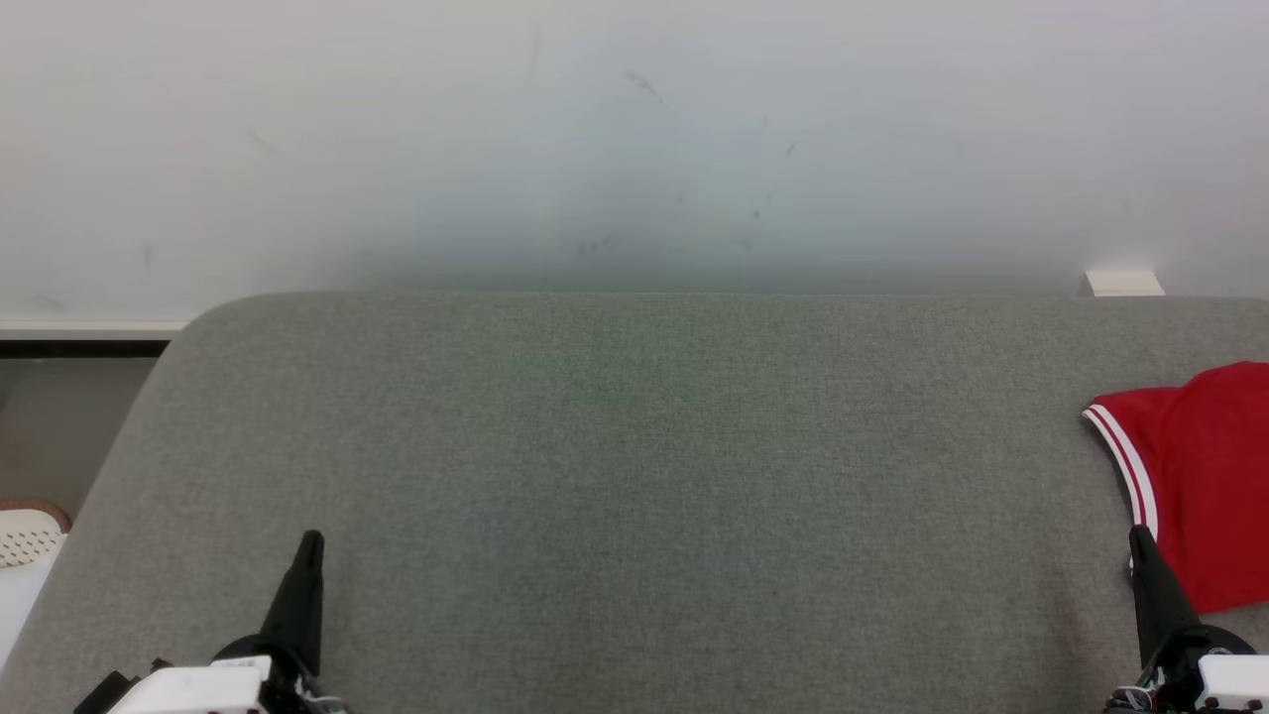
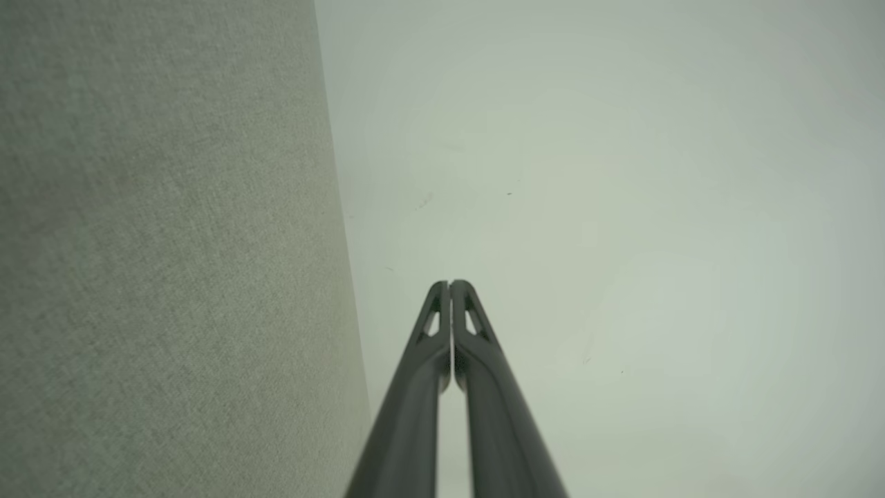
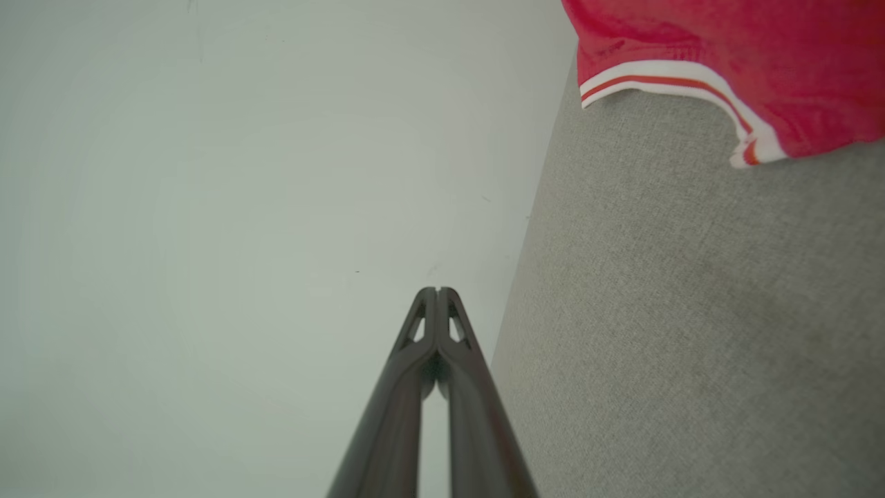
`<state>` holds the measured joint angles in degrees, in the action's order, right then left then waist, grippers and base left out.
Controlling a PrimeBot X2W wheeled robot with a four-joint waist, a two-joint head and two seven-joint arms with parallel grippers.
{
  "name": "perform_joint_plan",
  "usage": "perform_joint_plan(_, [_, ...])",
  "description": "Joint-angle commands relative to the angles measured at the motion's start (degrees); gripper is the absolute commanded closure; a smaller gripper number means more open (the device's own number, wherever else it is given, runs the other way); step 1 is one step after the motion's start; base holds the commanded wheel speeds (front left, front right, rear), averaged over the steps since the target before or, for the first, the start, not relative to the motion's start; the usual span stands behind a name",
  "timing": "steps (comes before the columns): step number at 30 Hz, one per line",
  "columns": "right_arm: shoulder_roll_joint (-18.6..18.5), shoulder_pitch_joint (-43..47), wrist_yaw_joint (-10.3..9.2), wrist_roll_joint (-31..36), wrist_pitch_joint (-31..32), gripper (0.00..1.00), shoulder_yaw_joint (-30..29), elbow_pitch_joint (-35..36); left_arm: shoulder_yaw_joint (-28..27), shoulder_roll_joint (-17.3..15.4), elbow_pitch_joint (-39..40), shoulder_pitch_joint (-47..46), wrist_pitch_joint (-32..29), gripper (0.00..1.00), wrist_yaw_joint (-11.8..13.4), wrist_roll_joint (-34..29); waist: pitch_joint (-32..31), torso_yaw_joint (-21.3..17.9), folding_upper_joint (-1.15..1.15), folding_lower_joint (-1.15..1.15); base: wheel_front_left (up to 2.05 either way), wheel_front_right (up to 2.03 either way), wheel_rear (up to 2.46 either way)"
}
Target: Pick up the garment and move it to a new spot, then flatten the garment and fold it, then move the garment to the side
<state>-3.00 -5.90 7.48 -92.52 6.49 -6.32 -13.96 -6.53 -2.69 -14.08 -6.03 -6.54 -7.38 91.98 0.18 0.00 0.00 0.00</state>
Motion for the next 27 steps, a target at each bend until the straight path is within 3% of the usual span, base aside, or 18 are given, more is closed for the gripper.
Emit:
perform_joint_plan(1, [0.03,-0.62,0.02,0.02,0.09,1.0,-0.27,-0.16,-0.13,-0.36,-0.04,-0.45,-0.23,1.0,-0.25,0.77,0.0,0.0,0.0,0.0,0.0,0.0,0.0])
perform_joint_plan(27, [0.06,-0.62,0.02,0.11,0.17,1.0,-0.33,-0.16,-0.12,-0.36,-0.03,-0.44,-0.21,1.0,-0.25,0.78,0.0,0.0,0.0,0.0,0.0,0.0,0.0])
